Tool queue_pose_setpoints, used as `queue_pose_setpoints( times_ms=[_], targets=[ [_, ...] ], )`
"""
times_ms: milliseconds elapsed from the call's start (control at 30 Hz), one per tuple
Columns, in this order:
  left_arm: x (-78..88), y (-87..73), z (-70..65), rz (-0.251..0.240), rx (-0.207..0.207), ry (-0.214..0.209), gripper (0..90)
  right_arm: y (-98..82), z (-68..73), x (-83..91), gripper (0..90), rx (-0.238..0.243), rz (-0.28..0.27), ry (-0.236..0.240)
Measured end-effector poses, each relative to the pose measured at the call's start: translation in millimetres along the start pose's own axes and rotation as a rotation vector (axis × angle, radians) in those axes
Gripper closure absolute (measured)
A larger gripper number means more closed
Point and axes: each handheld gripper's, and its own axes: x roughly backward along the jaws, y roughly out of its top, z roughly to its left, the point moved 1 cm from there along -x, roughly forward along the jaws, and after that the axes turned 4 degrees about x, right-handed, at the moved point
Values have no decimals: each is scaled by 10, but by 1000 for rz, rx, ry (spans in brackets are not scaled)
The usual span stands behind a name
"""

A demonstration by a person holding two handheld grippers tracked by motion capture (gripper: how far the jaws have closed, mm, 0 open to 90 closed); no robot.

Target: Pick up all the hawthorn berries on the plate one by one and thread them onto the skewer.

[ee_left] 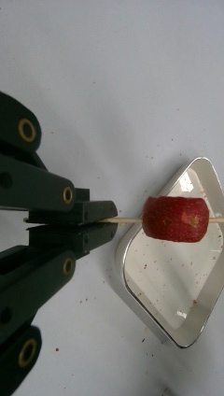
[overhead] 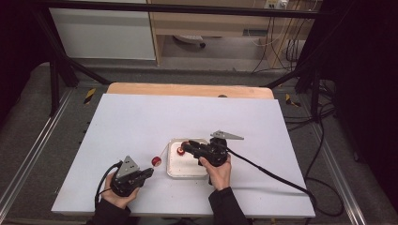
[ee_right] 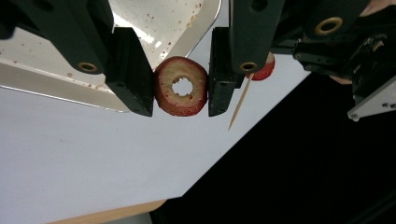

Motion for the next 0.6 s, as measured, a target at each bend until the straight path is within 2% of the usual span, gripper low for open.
queue_pose_setpoints(
  times_ms=[200,600],
  targets=[
    [-9,16,-37,-12,14,-2,883,-32,-39,11,625,-39,-76,-10],
    [-73,61,-148,-30,39,-21,883,59,-29,24,625,-93,-227,16]
  ],
)
